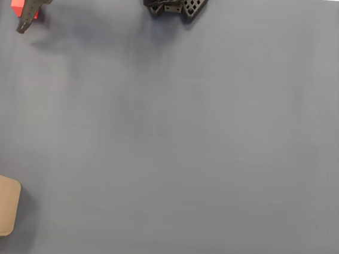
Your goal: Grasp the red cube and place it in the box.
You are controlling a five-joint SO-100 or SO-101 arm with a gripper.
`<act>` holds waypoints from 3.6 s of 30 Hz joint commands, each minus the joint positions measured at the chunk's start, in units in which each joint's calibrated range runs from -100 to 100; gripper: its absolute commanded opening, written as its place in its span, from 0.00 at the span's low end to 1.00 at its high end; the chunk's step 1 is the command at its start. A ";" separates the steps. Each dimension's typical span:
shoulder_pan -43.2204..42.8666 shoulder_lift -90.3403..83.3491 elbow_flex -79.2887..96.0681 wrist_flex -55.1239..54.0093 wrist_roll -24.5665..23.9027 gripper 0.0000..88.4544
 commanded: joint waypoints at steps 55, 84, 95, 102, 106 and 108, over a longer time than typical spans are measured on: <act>-11.34 -10.23 -25.45 29.51 1.03 0.00; -28.81 2.16 -52.73 29.84 1.22 0.00; -34.35 11.70 -65.41 29.76 1.12 0.00; -36.77 19.58 -75.36 29.43 1.22 0.00; -37.83 23.74 -80.74 29.43 1.17 0.00; -38.26 25.82 -83.38 29.43 1.12 0.00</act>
